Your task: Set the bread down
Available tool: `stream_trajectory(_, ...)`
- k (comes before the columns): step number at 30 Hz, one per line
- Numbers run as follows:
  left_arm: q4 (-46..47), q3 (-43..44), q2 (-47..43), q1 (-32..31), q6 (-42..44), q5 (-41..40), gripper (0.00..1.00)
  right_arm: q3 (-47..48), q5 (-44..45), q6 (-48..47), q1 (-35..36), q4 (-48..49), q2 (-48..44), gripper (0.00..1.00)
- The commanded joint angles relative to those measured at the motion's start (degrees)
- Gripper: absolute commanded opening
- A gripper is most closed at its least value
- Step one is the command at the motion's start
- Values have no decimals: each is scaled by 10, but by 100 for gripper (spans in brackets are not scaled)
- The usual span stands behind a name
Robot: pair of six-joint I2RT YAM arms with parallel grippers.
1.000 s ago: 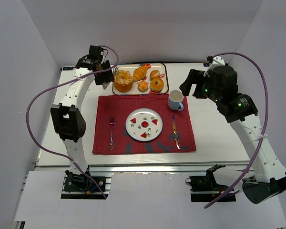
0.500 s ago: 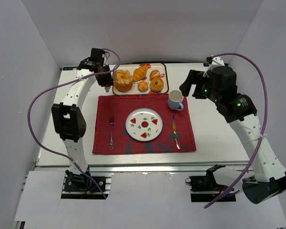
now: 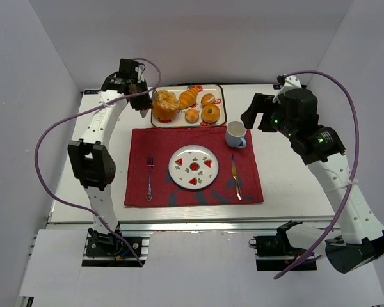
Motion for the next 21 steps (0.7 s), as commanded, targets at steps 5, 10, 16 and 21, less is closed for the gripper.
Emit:
stream_trajectory(5, 19, 92, -42, 0, -22, 53, 0, 18, -6, -9, 0, 23, -8, 89)
stream_trajectory(10, 11, 64, -92, 0, -32, 92, 0, 28, 13, -11, 0, 25, -8, 89)
stream_trajectory(16, 16, -57, -206, -10, -49, 167, 0, 33, 17, -13, -1, 37, -3, 89)
stream_trajectory(21, 16, -146, -292, -28, -76, 229, 0, 38, 14, -13, 0, 51, 4, 89)
